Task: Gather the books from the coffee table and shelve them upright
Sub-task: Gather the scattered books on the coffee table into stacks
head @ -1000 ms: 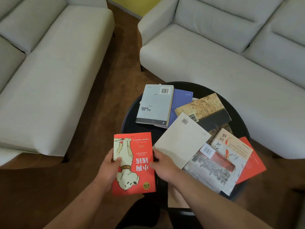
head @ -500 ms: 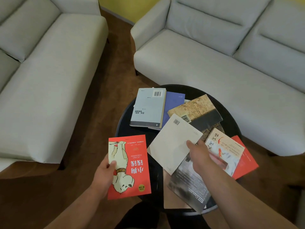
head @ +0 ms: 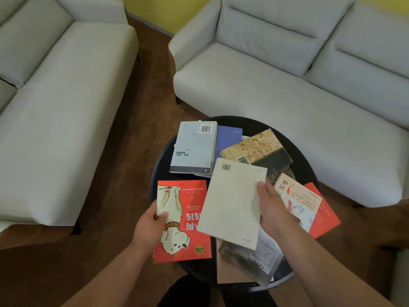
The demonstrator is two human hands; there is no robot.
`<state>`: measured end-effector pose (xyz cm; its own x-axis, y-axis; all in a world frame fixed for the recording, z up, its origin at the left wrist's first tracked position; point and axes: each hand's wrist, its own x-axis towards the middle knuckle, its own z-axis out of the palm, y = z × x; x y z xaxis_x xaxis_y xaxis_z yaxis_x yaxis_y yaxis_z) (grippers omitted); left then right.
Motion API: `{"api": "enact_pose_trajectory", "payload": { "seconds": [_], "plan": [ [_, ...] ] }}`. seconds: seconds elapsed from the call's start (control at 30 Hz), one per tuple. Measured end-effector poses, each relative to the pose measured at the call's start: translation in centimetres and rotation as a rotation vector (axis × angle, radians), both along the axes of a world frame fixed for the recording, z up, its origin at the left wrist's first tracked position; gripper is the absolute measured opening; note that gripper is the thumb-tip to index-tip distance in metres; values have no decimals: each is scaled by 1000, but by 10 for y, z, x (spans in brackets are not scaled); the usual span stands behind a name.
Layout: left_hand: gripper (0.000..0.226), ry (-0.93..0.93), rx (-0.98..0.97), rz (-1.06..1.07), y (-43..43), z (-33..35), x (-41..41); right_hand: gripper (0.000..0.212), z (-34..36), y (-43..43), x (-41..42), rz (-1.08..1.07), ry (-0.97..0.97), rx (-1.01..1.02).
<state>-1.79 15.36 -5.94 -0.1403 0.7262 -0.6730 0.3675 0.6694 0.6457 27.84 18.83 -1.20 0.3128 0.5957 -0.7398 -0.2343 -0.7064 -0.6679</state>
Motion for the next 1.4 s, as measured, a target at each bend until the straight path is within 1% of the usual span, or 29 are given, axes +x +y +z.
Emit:
{"api": "enact_pose_trajectory", "payload": {
  "seconds": [0.1,0.13,0.2,0.27,0.33,0.4,0.5,0.6,0.7,0.77,0.83,0.93,1.0,1.07,1.13,1.23,1.33,1.4],
  "plan": [
    [23,-74,-66,16,7,6,3,23,-2,-3,-32,84,28,54],
    [26,-104,-102,30,10,9,4,23,-6,-5,-44,125,16,64],
    [30,-122,-155,7,16,14,6,27,-13,-8,-64,258,-42,73],
    [27,-137,-159,-48,20,16,9,33,-19,-11,-78,431,-137,61],
    [24,-155,-165,-39,22,10,11,34,-24,-14,-83,555,-257,22],
    [20,-136,-148,-26,20,7,11,34,-25,-20,-86,600,-294,-30],
    [28,-186,-162,-10,14,2,11,45,-31,-28,-85,661,-295,-48],
    [27,-276,-202,49,12,2,15,55,-34,-30,-90,659,-251,-60],
    [33,-217,-164,-15,14,3,16,66,-38,-30,-104,680,-285,-118],
    [34,-165,-130,-39,13,2,14,67,-39,-30,-105,695,-296,-129],
    [33,-141,-121,-34,12,0,12,62,-40,-28,-100,688,-264,-93],
    [31,-152,-120,-18,11,3,16,56,-40,-27,-93,667,-225,-61],
    [29,-135,-117,-19,12,4,19,56,-40,-27,-95,648,-213,-64],
    [28,-158,-128,-10,12,7,18,57,-39,-28,-96,637,-198,-54],
    [28,-213,-150,4,12,7,13,54,-38,-27,-93,648,-197,-67],
    [20,-218,-201,94,10,9,5,38,-39,-29,-91,649,-166,-148],
    [27,-238,-257,26,7,8,2,37,-42,-34,-96,612,-116,-224],
    [29,-220,-255,-7,6,9,4,31,-43,-37,-100,644,-152,-236]
  ]
}}
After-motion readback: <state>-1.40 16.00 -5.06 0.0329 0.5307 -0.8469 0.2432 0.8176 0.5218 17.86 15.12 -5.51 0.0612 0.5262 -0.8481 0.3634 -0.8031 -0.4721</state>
